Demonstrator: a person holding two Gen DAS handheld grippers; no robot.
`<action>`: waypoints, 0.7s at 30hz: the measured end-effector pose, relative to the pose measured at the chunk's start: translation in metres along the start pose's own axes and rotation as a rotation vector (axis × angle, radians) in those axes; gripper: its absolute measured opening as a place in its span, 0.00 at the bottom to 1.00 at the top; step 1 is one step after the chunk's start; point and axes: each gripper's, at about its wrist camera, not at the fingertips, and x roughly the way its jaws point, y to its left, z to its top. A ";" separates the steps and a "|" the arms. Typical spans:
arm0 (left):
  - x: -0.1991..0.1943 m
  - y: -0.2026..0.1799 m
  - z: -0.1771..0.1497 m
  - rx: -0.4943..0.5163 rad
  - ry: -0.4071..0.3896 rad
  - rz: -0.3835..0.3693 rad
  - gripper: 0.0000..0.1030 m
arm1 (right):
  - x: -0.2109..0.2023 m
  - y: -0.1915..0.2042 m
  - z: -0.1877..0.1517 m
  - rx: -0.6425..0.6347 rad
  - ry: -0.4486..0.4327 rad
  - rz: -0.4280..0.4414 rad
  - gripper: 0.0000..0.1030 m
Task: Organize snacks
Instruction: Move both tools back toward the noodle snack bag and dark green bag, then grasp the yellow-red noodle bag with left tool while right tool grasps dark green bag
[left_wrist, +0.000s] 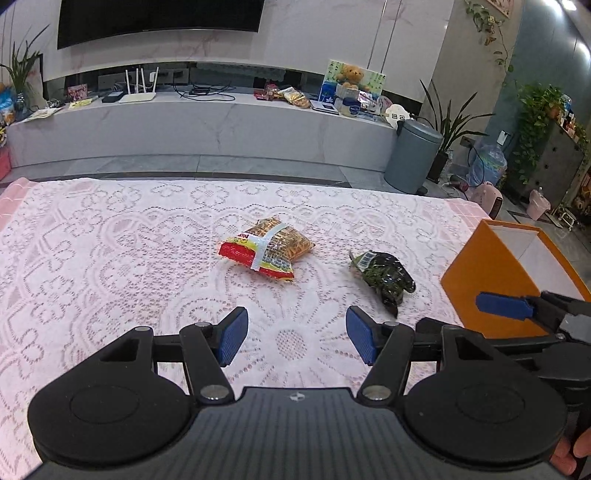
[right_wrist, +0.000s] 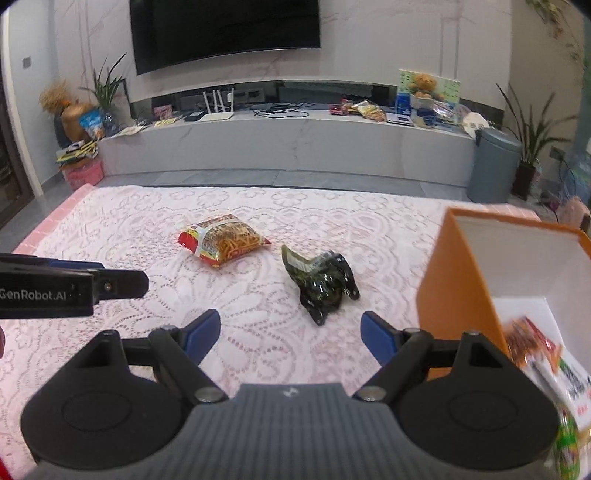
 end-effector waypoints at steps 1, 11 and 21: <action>0.004 0.002 0.002 0.001 0.001 -0.003 0.70 | 0.005 0.001 0.002 -0.007 0.002 0.001 0.79; 0.043 0.021 0.016 0.025 0.026 -0.049 0.70 | 0.057 0.002 0.016 -0.080 0.015 -0.022 0.79; 0.071 0.020 0.040 0.124 0.021 -0.042 0.75 | 0.095 -0.010 0.021 -0.098 0.035 -0.046 0.79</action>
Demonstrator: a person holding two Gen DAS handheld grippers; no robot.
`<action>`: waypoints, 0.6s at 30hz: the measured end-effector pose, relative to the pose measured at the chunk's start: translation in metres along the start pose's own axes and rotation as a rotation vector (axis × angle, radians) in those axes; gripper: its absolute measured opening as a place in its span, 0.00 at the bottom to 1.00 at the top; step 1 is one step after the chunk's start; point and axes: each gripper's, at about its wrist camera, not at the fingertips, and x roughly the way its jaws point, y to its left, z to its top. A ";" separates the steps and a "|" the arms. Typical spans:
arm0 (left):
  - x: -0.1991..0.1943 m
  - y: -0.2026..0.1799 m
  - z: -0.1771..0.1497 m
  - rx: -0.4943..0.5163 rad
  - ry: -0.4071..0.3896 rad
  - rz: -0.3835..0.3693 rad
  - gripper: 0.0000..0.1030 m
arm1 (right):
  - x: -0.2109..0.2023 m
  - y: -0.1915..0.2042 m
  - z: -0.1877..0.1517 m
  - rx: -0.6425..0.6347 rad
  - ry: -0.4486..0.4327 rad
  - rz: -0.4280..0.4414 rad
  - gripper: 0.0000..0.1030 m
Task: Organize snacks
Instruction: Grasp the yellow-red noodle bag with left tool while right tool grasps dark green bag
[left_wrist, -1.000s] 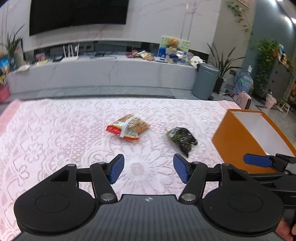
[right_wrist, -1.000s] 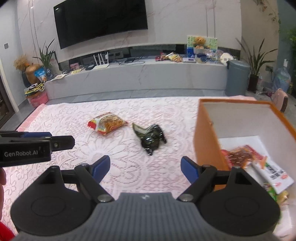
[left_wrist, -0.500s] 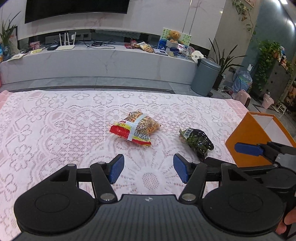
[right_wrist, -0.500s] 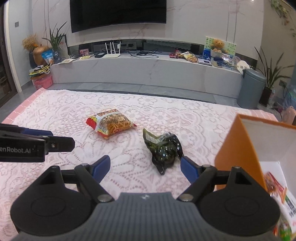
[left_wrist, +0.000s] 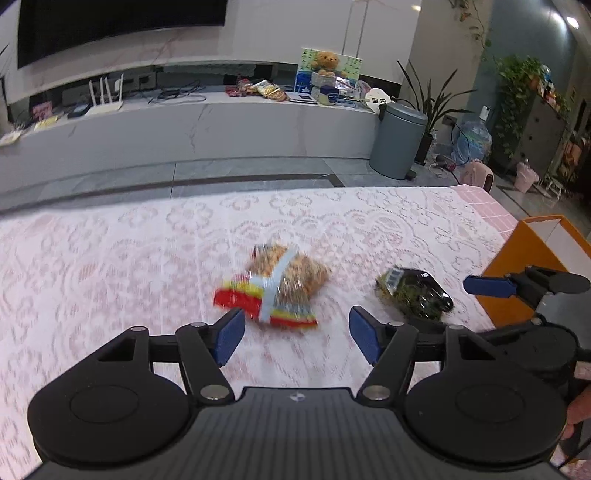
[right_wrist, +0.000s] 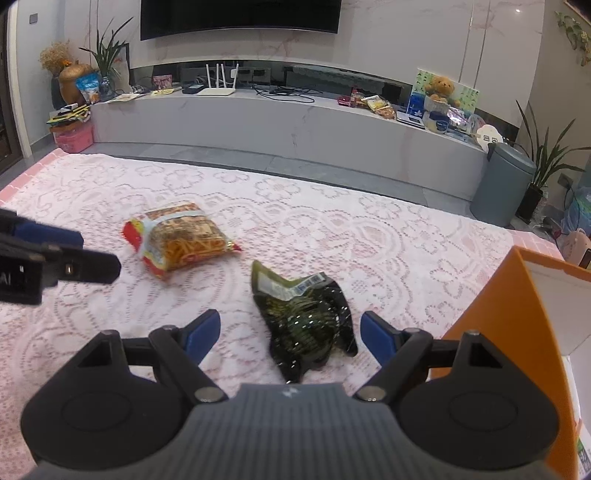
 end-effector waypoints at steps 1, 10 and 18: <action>0.004 0.000 0.004 0.012 0.001 0.002 0.76 | 0.001 -0.001 0.000 -0.001 -0.002 0.004 0.79; 0.044 0.002 0.025 0.100 0.018 -0.012 0.77 | 0.005 -0.003 -0.004 -0.052 -0.026 0.020 0.75; 0.069 0.005 0.028 0.142 0.070 -0.003 0.78 | 0.010 -0.013 -0.006 -0.034 -0.028 0.001 0.73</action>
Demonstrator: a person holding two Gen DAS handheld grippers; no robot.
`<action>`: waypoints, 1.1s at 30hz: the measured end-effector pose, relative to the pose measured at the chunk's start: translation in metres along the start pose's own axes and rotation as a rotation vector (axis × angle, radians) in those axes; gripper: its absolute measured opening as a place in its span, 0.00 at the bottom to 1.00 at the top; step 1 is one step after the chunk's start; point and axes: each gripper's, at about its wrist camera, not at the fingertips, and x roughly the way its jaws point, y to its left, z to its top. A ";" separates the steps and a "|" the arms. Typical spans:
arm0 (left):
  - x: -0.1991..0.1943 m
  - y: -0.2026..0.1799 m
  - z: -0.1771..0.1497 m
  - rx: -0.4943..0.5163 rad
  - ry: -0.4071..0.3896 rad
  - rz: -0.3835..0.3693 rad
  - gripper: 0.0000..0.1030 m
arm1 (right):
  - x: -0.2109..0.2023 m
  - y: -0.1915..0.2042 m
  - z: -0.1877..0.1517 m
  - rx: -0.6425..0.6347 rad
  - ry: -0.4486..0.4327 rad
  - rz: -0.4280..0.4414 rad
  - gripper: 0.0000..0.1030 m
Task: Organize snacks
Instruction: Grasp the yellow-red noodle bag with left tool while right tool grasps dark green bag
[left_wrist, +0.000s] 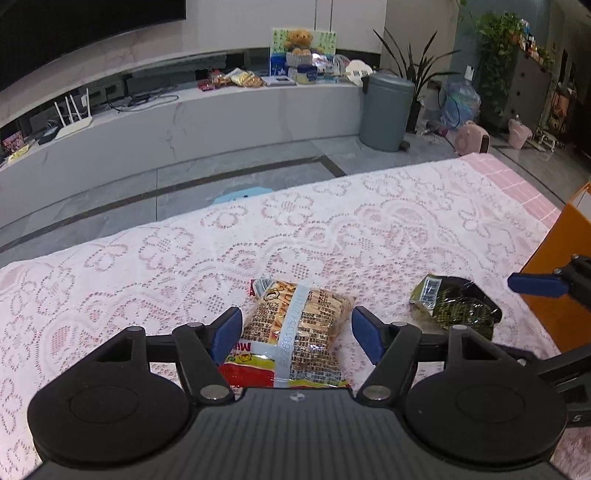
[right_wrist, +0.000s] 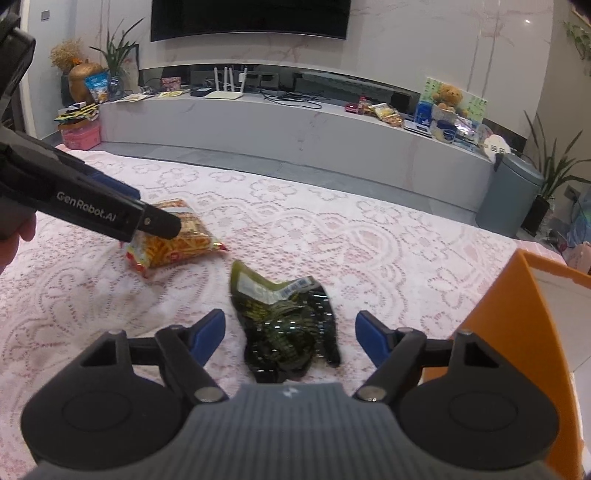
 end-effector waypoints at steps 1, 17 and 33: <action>0.002 0.000 0.000 0.005 0.007 0.004 0.78 | 0.001 -0.001 0.000 0.007 0.002 -0.001 0.73; 0.017 0.002 -0.009 -0.010 0.069 0.048 0.76 | 0.013 0.000 -0.003 0.050 0.020 0.012 0.60; 0.018 -0.005 -0.010 -0.022 0.063 0.087 0.61 | 0.025 -0.003 -0.012 0.097 0.076 0.024 0.50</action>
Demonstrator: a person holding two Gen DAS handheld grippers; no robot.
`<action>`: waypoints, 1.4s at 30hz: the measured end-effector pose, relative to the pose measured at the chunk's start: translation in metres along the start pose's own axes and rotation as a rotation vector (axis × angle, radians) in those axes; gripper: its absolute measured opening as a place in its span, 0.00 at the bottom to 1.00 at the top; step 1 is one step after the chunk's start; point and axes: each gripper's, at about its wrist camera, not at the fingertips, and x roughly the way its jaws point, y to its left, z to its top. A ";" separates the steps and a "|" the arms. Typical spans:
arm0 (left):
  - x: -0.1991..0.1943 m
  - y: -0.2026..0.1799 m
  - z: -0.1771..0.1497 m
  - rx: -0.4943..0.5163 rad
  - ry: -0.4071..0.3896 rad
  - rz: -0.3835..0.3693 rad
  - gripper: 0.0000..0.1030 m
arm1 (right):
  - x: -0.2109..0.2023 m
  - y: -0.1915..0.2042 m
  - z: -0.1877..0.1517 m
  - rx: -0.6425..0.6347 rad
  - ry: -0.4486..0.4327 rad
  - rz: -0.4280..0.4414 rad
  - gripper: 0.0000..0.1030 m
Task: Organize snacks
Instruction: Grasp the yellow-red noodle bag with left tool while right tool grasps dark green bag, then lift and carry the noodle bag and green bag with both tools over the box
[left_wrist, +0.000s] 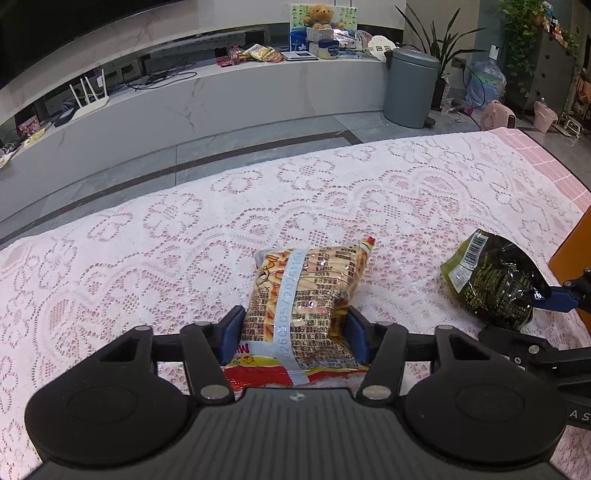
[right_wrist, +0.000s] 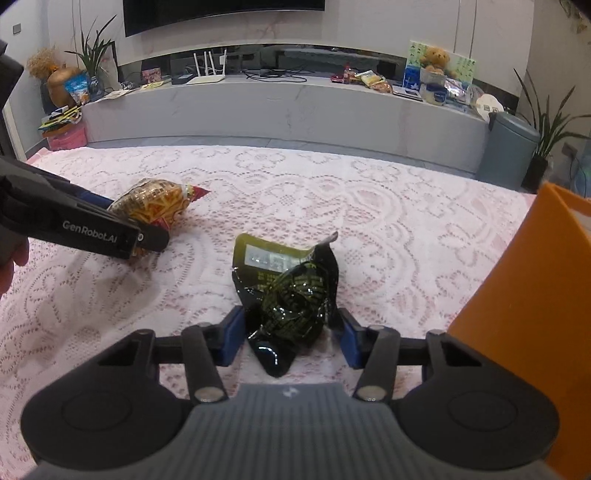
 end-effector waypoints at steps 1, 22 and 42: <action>-0.001 0.000 0.000 -0.010 -0.002 0.000 0.60 | 0.000 0.000 -0.001 0.002 0.001 0.000 0.50; -0.043 -0.013 -0.018 -0.088 0.010 -0.014 0.54 | -0.020 0.020 0.000 -0.239 -0.203 -0.138 0.65; -0.049 -0.017 -0.029 -0.153 0.030 -0.053 0.54 | 0.004 0.008 -0.006 -0.146 -0.074 -0.158 0.37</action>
